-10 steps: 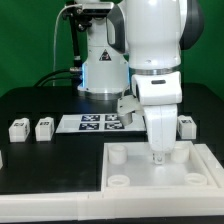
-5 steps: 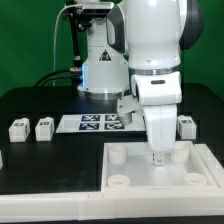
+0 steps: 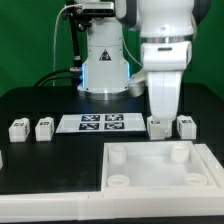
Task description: Assemble one leg
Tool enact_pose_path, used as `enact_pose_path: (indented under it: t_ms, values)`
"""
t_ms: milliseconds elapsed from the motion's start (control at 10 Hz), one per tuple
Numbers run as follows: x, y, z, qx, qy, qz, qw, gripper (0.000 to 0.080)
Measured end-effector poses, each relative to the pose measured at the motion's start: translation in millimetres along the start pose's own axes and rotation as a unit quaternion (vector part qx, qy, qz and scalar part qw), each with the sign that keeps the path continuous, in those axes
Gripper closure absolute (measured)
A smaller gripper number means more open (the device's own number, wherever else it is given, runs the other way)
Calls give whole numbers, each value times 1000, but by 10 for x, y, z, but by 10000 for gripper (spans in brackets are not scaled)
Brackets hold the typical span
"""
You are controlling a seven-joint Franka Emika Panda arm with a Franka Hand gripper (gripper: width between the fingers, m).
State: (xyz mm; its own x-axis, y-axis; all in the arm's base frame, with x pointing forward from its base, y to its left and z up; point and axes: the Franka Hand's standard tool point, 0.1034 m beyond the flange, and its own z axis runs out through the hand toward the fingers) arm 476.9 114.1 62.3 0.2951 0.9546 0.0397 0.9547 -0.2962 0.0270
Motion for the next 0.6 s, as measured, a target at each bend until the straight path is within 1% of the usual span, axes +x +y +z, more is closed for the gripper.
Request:
enact_pose_path:
  t_ms: [200, 300, 500, 600]
  values:
    - [210, -140, -17, 0, 2, 110, 994, 151]
    - [242, -143, -23, -2, 5, 163, 987, 151]
    - [237, -144, -17, 1, 7, 260, 966, 151]
    - [245, -149, -16, 4, 8, 317, 949, 151]
